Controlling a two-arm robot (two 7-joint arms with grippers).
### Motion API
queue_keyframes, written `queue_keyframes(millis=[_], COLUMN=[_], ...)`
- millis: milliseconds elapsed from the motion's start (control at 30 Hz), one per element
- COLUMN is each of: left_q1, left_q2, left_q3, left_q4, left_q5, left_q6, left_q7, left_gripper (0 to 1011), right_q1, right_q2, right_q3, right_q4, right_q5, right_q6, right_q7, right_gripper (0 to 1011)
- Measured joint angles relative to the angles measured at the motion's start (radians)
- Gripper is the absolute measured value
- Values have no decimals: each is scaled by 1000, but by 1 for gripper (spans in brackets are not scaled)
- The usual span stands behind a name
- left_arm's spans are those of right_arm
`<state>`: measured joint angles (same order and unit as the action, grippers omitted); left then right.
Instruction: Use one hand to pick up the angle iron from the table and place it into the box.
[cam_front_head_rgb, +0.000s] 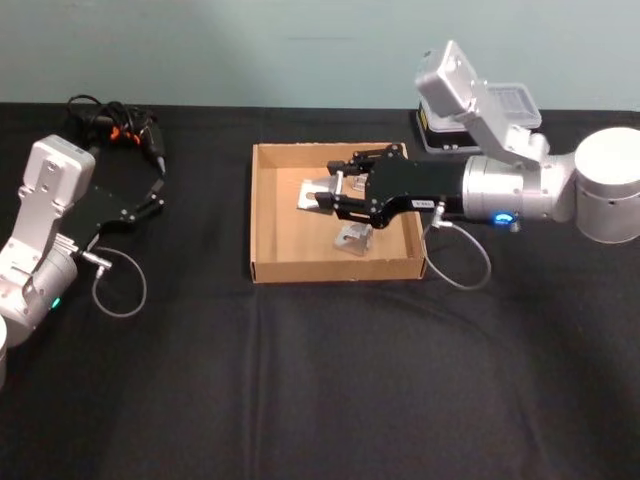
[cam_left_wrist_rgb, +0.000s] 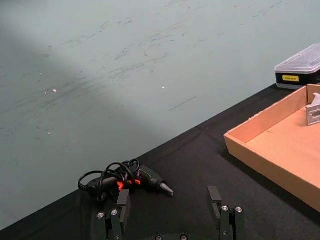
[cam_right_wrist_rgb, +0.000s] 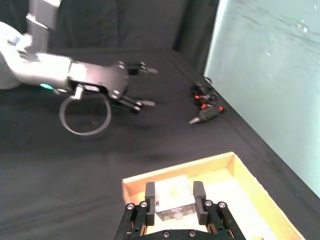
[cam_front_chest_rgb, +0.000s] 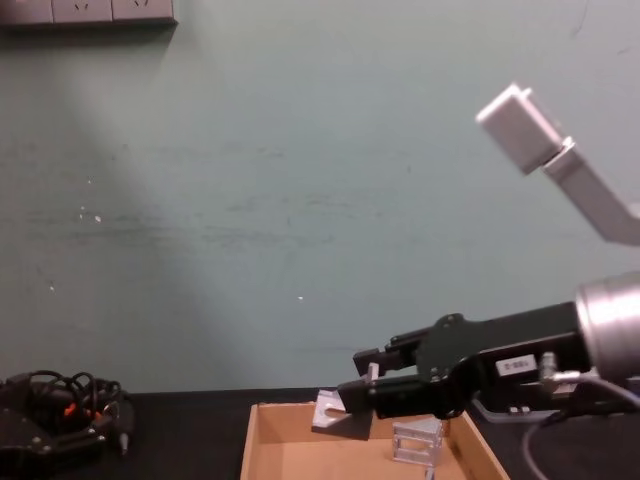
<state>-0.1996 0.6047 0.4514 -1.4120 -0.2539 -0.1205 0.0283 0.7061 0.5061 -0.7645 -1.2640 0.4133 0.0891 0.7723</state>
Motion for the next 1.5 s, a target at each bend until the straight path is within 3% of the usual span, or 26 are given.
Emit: queue_keyframes(millis=[367, 567, 1000, 1500], left_q1=[0, 0, 0, 0], left_q2=[0, 0, 0, 0], left_q3=[0, 0, 0, 0], left_q4=[0, 0, 0, 0], left_q5=[0, 0, 0, 0], left_q6=[0, 0, 0, 0], left_q7=[0, 0, 0, 0], left_gripper=[1000, 1000, 1000, 1000], right_q1=[50, 73, 92, 72], right_q2=[-133, -184, -230, -230], right_q3=[-25, -38, -38, 2], right_q4=[220, 309, 379, 350], right_q5=[-81, -114, -157, -181], right_q6=[-52, -72, -81, -57], right_q7=[-28, -24, 1, -7], right_gripper=[456, 453, 456, 876])
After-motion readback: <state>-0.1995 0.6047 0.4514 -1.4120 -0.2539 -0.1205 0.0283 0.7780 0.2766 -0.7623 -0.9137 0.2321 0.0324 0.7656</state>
